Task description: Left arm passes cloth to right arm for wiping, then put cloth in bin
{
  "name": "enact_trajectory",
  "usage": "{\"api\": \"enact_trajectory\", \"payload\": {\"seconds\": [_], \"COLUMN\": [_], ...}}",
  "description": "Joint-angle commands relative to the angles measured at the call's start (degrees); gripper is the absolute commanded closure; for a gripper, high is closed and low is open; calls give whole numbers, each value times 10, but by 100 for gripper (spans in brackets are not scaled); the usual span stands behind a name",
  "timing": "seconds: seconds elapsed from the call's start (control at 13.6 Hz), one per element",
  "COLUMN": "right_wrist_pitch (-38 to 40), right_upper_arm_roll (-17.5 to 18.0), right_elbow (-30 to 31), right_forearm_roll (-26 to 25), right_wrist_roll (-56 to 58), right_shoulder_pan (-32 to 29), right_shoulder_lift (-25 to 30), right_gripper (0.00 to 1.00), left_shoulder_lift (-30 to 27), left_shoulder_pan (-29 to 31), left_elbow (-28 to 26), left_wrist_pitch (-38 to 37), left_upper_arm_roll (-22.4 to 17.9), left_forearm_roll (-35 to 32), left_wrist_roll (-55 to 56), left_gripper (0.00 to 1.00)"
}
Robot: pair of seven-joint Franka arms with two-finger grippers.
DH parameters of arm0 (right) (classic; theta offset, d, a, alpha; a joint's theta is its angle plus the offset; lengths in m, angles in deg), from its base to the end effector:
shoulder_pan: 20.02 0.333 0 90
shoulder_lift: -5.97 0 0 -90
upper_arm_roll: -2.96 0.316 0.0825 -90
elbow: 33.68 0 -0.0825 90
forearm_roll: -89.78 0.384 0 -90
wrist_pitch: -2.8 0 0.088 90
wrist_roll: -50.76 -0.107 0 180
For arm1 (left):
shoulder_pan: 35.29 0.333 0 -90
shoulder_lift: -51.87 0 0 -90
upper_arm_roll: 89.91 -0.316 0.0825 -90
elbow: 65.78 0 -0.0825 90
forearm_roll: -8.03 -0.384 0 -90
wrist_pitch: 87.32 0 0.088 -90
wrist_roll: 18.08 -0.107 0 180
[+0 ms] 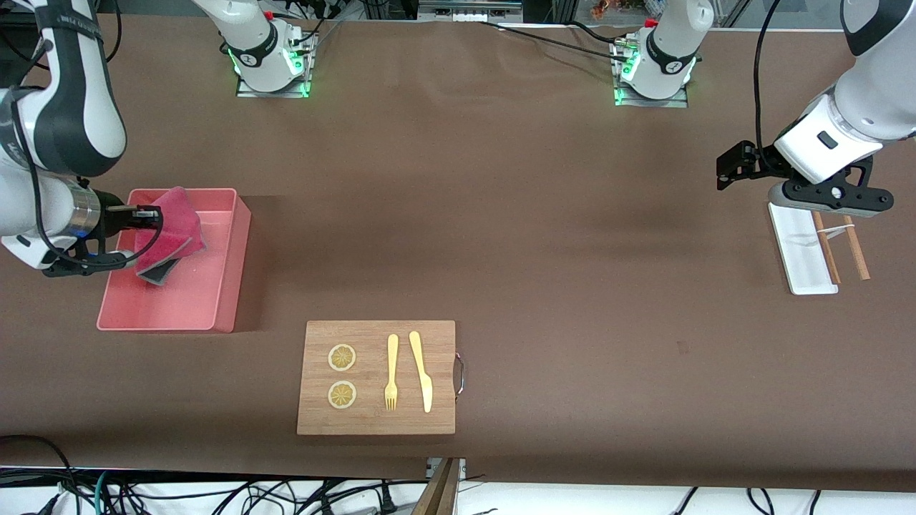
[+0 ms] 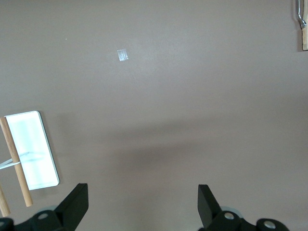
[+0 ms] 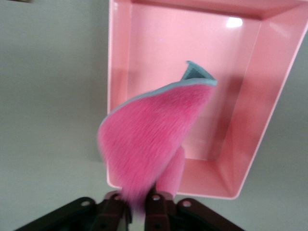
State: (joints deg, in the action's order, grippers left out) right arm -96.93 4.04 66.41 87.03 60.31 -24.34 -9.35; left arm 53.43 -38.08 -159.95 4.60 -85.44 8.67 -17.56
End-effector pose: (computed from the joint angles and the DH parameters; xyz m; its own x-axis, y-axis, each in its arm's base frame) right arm 0.5999 -0.0390 0.3990 0.9544 0.1207 -0.2730 0.1235 -0.9923 -0.0070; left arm 0.5575 -0.0717 0.5778 0.9909 -0.1168 -0.0665 -0.1162 -0.9931 0.0126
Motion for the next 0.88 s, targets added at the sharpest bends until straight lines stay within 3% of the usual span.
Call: {"api": "enact_trajectory", "payload": {"seconds": [0.0,0.44,0.81], "right_wrist_pitch": [-20,-9,94], "right_upper_arm_roll": [4,15,24], "right_elbow": [20,9,-26], "right_forearm_roll": [-2,11,12], "right_wrist_roll": [4,-17,-65], "right_shoulder_pan": [-2,-3,0], "right_shoulder_lift": [19,104,177], "right_gripper": [0,0,0], "left_shoulder_lift": [5,5,5], "left_shoulder_pan": [-3,-3,-3], "left_elbow": [11,10,10], "left_wrist_pitch": [-2,-2,-2], "left_upper_arm_roll": [-1,-1,-1], "left_forearm_roll": [-6,-6,-6], "left_wrist_roll": [-8,-8,-8], "left_gripper": [0,0,0]}}
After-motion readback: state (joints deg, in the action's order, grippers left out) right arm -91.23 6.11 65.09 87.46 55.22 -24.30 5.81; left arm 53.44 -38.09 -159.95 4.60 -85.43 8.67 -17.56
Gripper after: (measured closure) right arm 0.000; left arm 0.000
